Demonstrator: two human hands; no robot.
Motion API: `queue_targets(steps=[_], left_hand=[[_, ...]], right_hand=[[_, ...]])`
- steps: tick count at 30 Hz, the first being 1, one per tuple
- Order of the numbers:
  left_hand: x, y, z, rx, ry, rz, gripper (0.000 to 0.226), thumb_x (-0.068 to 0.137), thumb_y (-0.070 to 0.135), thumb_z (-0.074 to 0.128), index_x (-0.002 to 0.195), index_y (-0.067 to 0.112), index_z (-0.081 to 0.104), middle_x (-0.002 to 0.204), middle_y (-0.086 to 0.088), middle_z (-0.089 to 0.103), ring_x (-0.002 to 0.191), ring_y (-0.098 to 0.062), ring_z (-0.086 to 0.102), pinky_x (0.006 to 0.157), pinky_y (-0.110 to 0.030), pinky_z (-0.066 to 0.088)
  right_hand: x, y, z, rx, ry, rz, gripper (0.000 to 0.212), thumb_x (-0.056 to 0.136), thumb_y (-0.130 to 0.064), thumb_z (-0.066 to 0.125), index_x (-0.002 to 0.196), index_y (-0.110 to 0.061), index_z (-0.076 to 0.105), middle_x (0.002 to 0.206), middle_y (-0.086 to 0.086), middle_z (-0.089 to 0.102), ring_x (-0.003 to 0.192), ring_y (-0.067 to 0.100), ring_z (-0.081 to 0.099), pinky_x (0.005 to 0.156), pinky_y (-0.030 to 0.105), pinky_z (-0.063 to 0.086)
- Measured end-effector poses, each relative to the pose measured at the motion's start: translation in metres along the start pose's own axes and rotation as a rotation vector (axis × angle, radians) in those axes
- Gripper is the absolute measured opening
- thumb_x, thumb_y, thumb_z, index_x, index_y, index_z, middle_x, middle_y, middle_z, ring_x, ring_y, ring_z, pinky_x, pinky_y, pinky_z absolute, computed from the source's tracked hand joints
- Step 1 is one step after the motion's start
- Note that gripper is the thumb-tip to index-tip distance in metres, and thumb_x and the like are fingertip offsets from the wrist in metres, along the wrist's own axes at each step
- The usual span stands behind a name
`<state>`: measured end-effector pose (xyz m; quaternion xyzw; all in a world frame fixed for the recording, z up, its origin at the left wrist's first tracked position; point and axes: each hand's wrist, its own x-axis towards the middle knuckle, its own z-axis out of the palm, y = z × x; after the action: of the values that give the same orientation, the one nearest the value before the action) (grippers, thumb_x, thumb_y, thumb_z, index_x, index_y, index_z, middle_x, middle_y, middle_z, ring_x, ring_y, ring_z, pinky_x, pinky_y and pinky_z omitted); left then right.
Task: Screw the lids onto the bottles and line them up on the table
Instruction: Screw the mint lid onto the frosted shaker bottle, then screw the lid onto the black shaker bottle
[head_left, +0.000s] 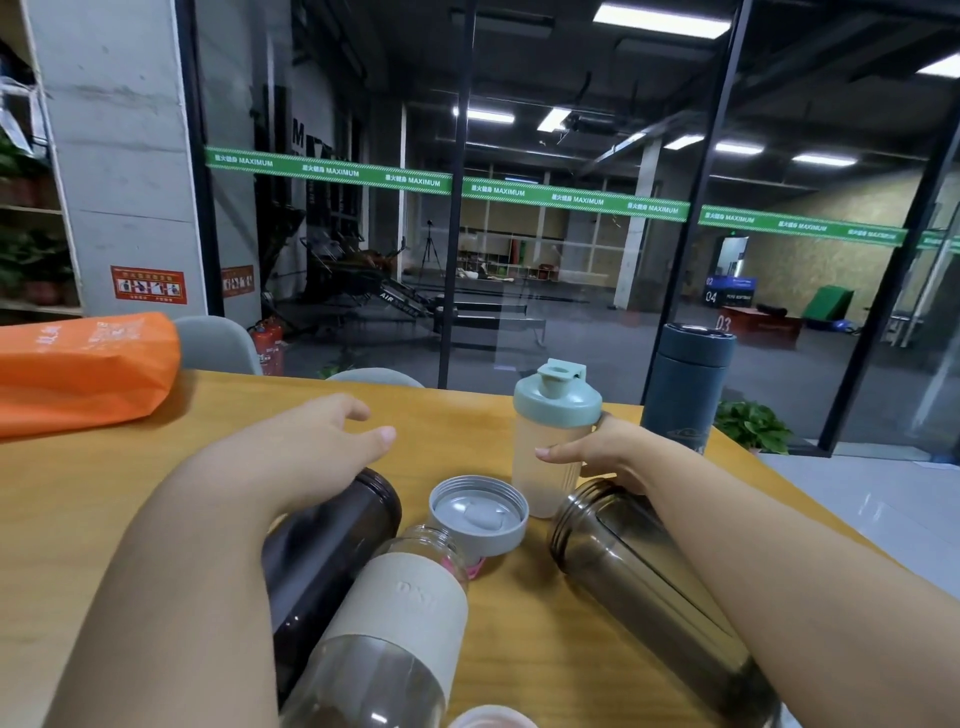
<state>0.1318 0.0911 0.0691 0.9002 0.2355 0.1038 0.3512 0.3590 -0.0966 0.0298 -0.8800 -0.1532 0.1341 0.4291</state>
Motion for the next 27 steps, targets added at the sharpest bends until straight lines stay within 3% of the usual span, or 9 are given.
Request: queue_targets(steps=[4,8,13,16,21,27], left_hand=[[-0.001,-0.006,0.001,0.058,-0.061,-0.055,0.057,0.088,0.048,0.058,0.14,0.032,0.041,0.137,-0.006,0.05,0.124,-0.024,0.047,0.1,-0.032,0.032],[0.005,-0.013,0.003,0.145,-0.152,-0.105,0.074,0.08,0.049,0.068,0.144,0.038,0.031,0.145,-0.005,0.042,0.13,-0.026,0.042,0.101,-0.033,0.032],[0.011,-0.025,0.006,0.306,-0.284,-0.183,0.099,0.074,0.049,0.074,0.151,0.033,0.013,0.154,-0.002,0.031,0.135,-0.027,0.037,0.105,-0.033,0.033],[0.012,-0.029,0.006,0.351,-0.281,-0.19,0.098,0.076,0.044,0.074,0.151,0.033,0.011,0.153,-0.003,0.032,0.133,-0.028,0.04,0.1,-0.033,0.037],[0.015,-0.035,0.006,0.275,-0.277,-0.154,0.098,0.076,0.032,0.077,0.151,0.033,0.014,0.15,-0.006,0.037,0.128,-0.029,0.044,0.088,-0.03,0.037],[0.016,-0.042,0.001,0.168,-0.215,-0.102,0.101,0.067,0.025,0.083,0.146,0.039,0.023,0.129,-0.008,0.048,0.108,-0.03,0.052,0.098,-0.039,0.043]], right_hand=[[-0.004,0.001,-0.002,-0.014,-0.027,0.022,0.07,0.071,-0.029,0.083,0.131,-0.016,0.048,0.123,0.003,0.053,0.12,0.029,0.049,0.098,0.036,0.038],[-0.008,0.0,-0.003,-0.014,-0.026,0.05,0.075,0.07,-0.033,0.083,0.134,-0.016,0.046,0.139,0.01,0.05,0.127,0.033,0.046,0.109,0.048,0.035],[-0.022,-0.001,-0.009,-0.04,0.021,0.083,0.09,0.071,-0.039,0.081,0.142,-0.015,0.033,0.143,0.013,0.046,0.127,0.033,0.048,0.104,0.049,0.037],[-0.033,0.003,-0.01,-0.054,0.1,0.064,0.096,0.074,-0.043,0.078,0.149,-0.016,0.024,0.146,0.011,0.042,0.127,0.03,0.048,0.103,0.046,0.042],[-0.055,0.014,-0.008,-0.134,0.197,-0.011,0.081,0.085,-0.047,0.063,0.149,-0.018,0.023,0.148,0.007,0.041,0.128,0.026,0.046,0.101,0.038,0.041],[-0.092,0.013,-0.014,-0.192,0.262,-0.125,0.073,0.087,-0.045,0.061,0.146,-0.022,0.024,0.128,0.004,0.054,0.102,0.018,0.052,0.083,0.029,0.041]])
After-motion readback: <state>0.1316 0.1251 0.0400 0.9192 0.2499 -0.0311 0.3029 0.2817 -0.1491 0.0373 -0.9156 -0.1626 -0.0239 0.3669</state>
